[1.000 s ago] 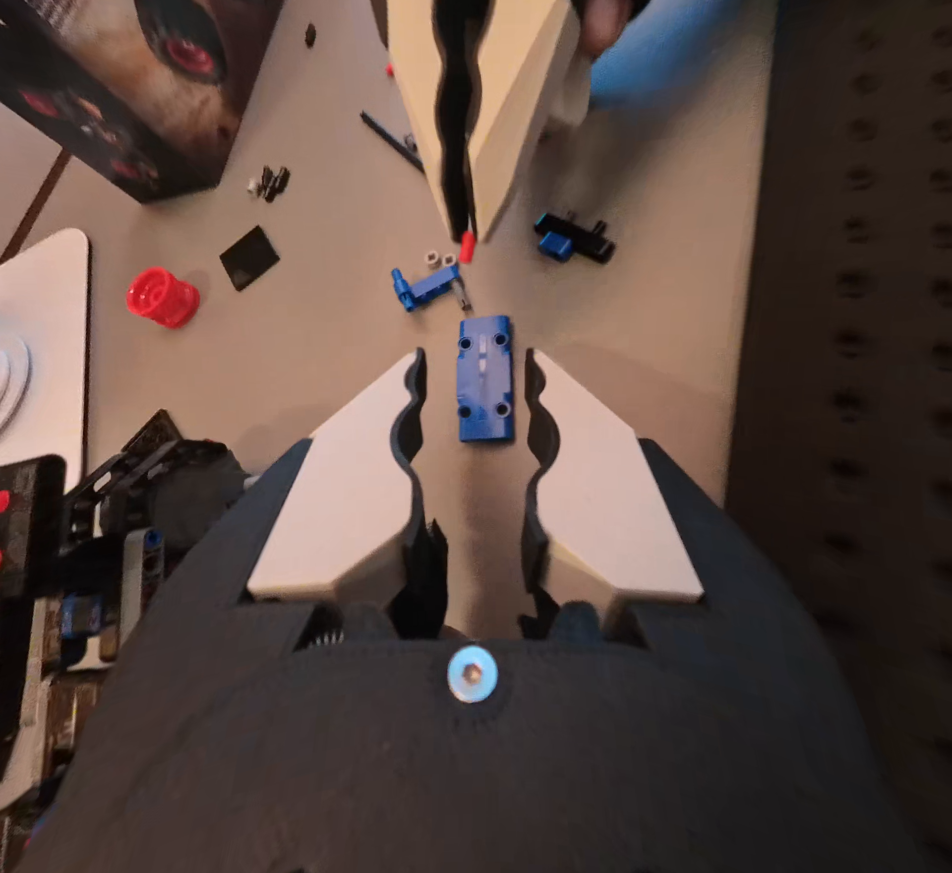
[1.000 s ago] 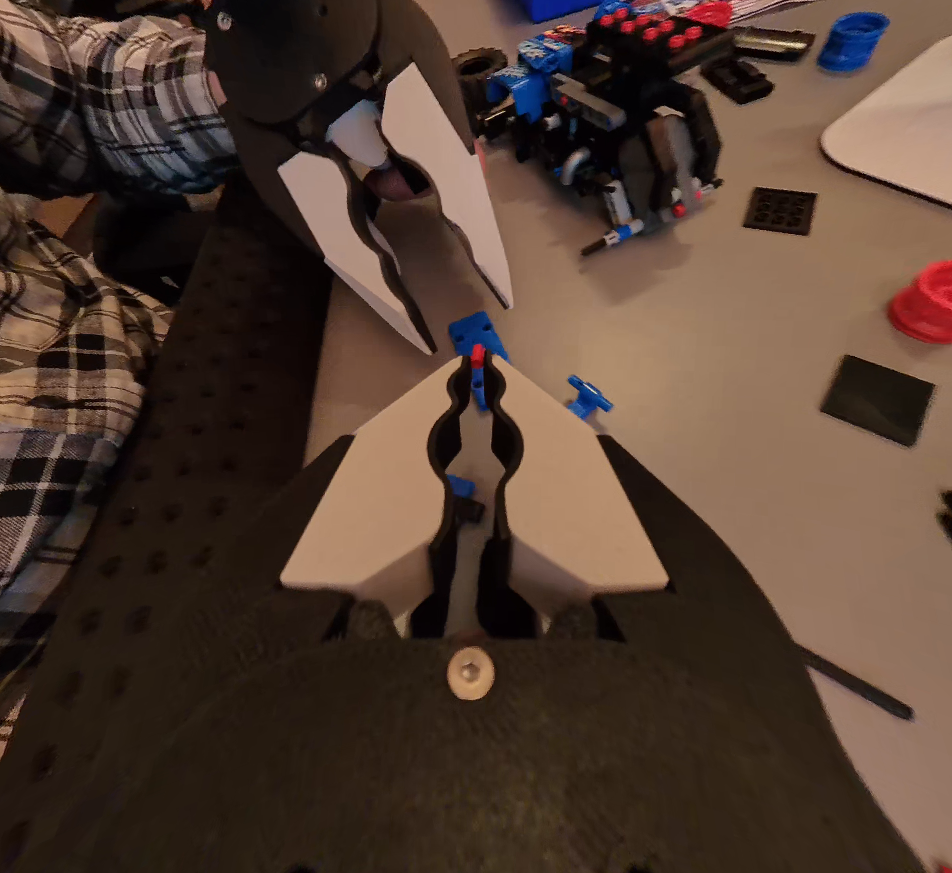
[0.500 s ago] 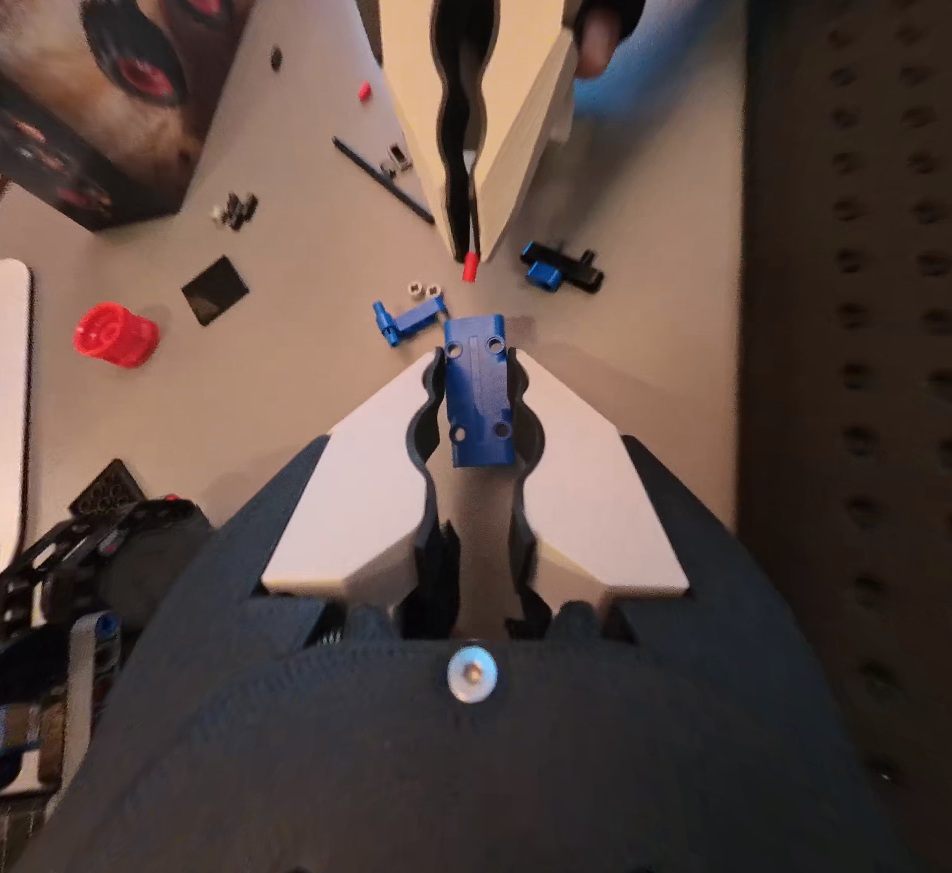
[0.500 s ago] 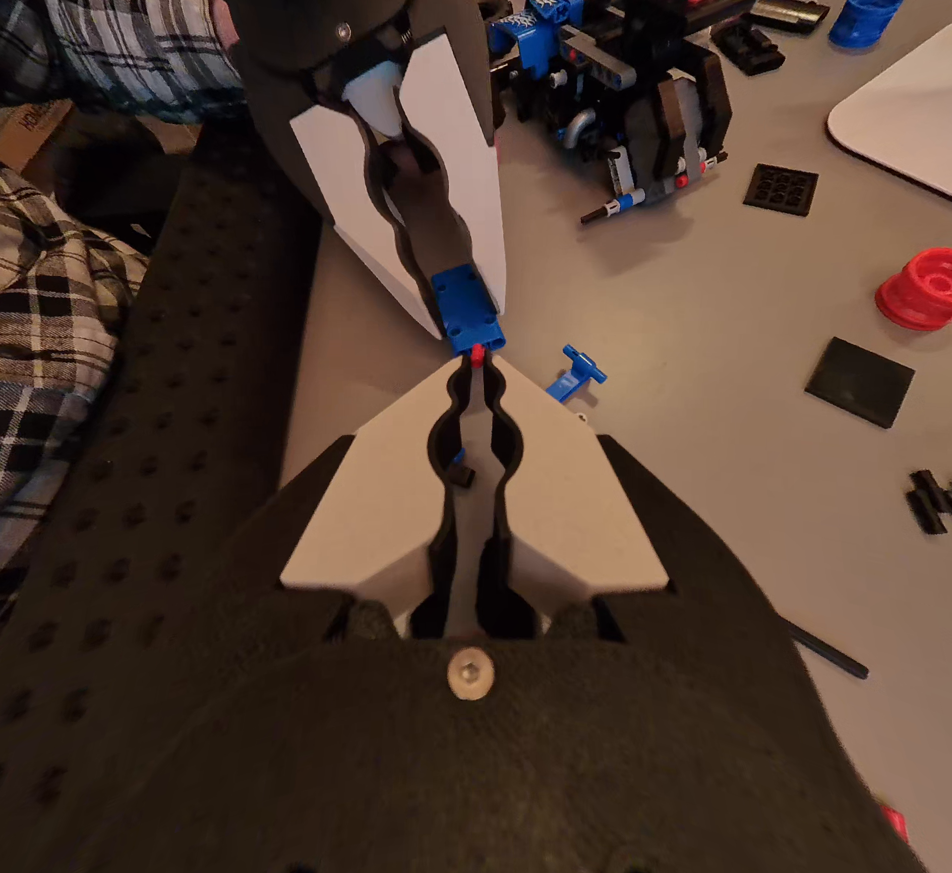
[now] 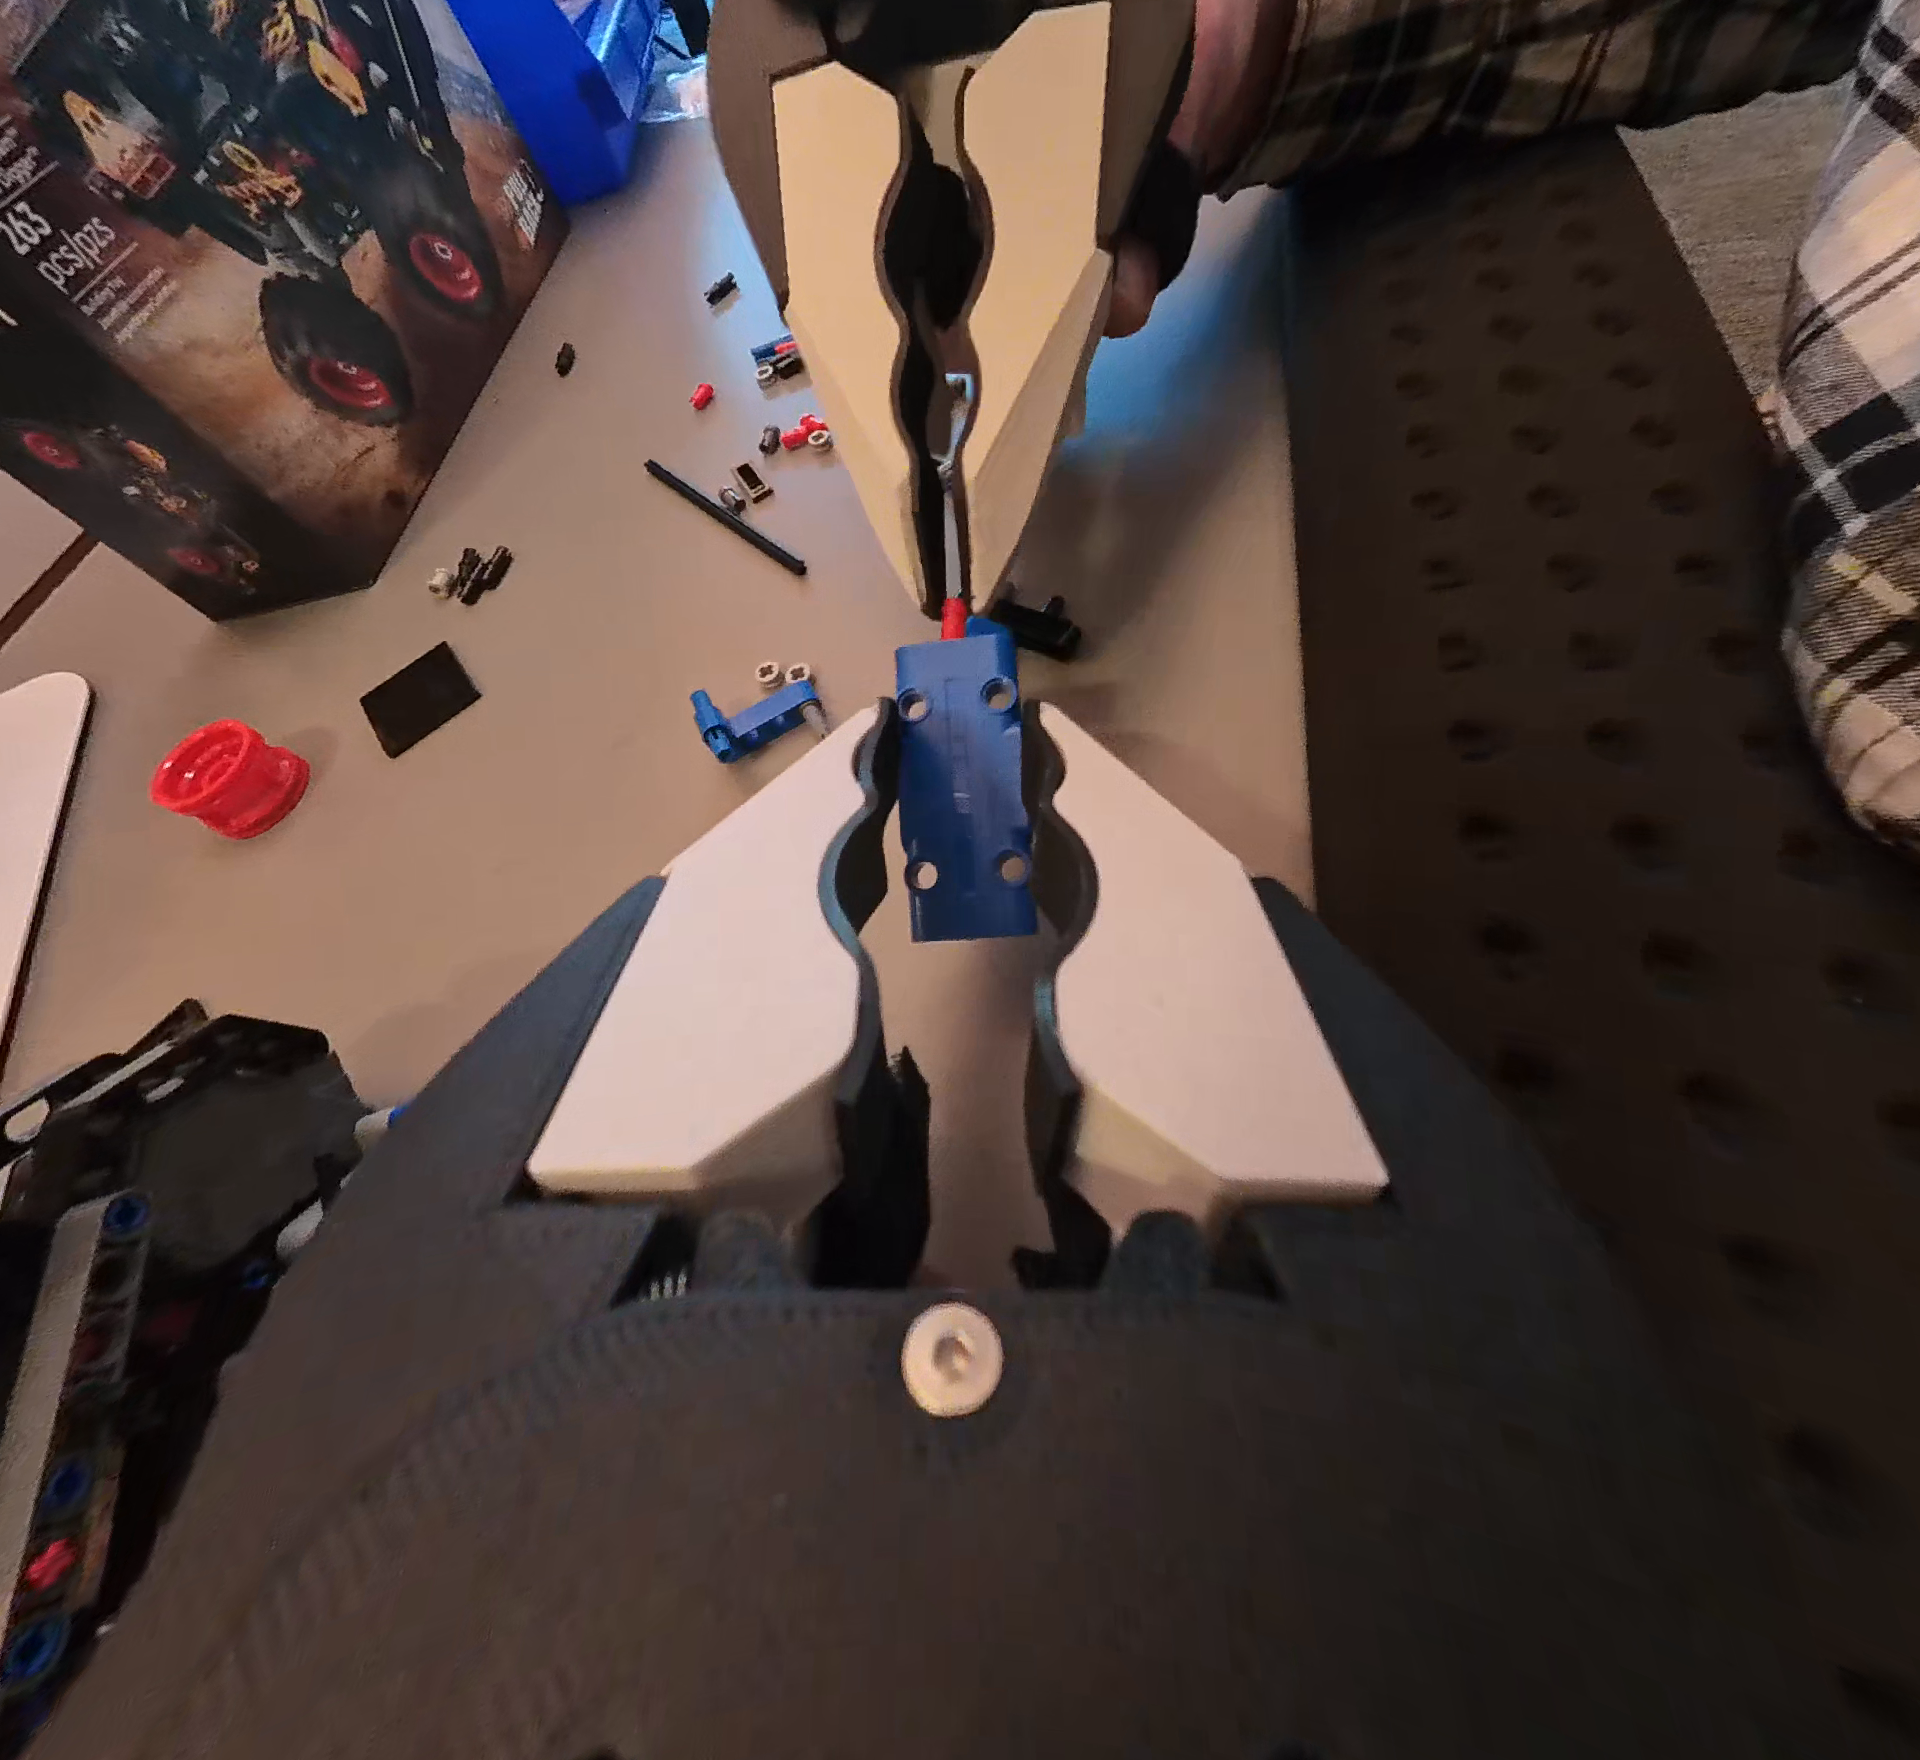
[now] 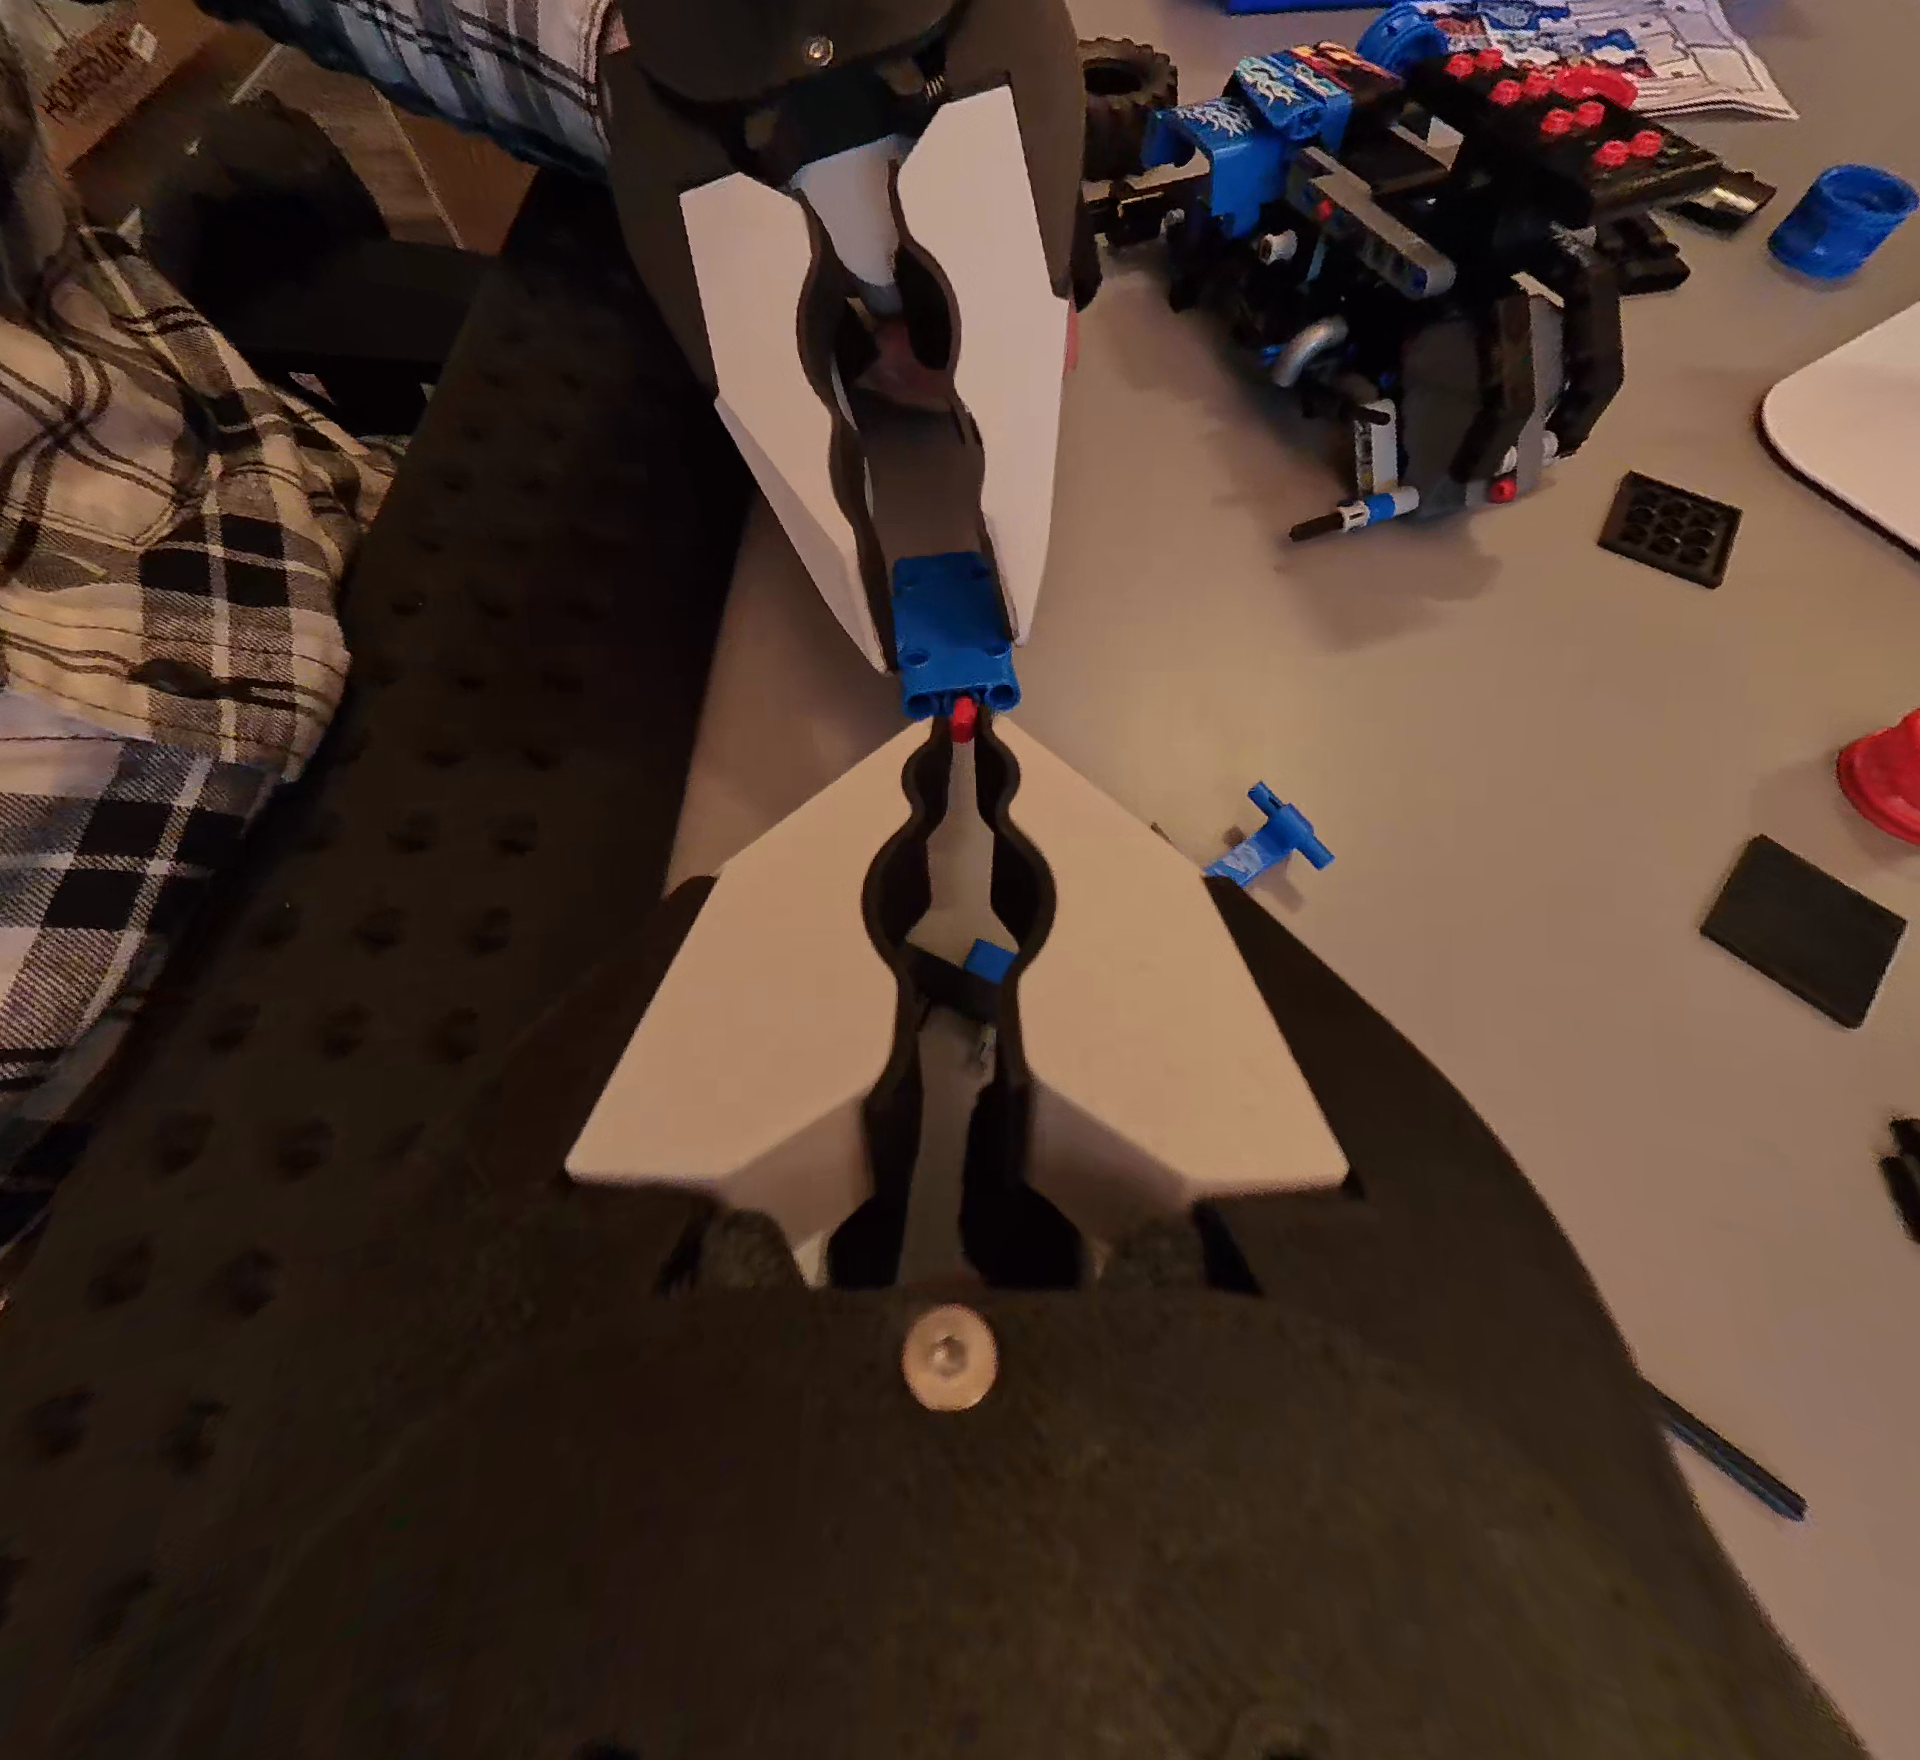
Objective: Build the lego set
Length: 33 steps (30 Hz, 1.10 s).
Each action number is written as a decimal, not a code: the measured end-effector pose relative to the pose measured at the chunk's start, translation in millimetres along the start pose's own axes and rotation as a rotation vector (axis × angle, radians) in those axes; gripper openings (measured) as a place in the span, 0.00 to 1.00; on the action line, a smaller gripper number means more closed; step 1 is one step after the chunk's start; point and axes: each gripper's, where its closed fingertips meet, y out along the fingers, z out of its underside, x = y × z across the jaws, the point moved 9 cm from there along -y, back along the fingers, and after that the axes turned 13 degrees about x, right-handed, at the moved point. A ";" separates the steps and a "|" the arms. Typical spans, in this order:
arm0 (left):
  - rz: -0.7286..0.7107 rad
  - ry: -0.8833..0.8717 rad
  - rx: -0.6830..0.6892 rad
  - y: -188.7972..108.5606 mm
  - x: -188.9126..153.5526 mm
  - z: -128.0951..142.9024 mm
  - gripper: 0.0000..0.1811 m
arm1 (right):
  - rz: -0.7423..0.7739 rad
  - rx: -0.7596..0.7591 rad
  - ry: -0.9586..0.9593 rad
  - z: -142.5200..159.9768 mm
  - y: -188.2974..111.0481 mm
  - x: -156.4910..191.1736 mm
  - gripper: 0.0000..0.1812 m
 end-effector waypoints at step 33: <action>-0.244 0.201 0.354 32.0 90.9 -49.5 0.16 | 0.106 -0.086 0.043 15.1 -47.2 0.3 0.01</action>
